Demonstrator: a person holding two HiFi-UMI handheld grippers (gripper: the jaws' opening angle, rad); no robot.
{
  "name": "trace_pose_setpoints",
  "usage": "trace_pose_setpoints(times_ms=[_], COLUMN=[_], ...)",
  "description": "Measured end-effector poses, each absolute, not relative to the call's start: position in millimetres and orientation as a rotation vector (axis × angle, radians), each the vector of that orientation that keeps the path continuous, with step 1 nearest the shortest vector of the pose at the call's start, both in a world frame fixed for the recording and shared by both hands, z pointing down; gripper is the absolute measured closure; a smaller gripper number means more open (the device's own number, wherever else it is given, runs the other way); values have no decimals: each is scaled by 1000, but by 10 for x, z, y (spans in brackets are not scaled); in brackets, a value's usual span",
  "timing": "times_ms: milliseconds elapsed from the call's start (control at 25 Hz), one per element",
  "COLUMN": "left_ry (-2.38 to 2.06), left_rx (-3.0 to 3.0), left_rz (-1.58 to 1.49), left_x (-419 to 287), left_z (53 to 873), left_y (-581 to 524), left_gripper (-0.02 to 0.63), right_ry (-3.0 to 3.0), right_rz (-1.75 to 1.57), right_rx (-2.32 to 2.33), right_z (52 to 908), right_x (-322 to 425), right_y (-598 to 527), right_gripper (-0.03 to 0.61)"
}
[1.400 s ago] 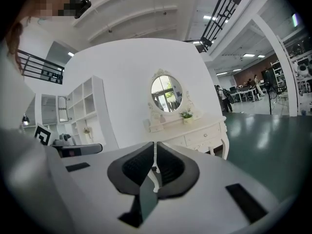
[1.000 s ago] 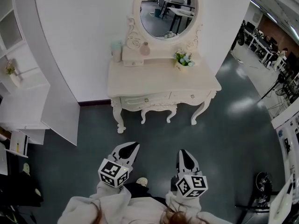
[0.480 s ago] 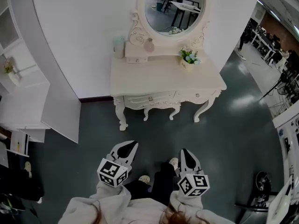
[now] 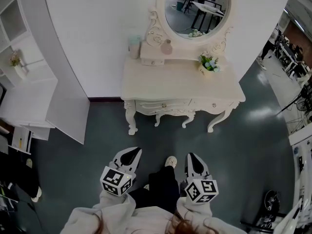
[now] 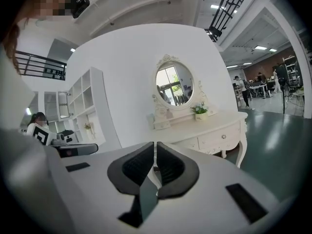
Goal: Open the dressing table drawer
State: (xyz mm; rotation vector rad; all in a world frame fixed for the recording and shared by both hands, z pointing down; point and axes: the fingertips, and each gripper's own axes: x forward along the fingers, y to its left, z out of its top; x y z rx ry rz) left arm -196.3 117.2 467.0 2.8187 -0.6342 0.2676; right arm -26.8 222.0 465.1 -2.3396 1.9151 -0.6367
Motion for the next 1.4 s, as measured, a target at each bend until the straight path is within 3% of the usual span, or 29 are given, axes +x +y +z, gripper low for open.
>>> trace_pose_setpoints(times_ms=[1400], left_ry=[-813], left_rx=[2818], left_rz=[237], left_x=[244], left_z=[4514], left_y=[-505], left_gripper=[593], right_ry=[2069], right_rz=[-588], right_rx=[-2201], right_z=[4547], right_x=[1961], right_y=[379], right_gripper=[537])
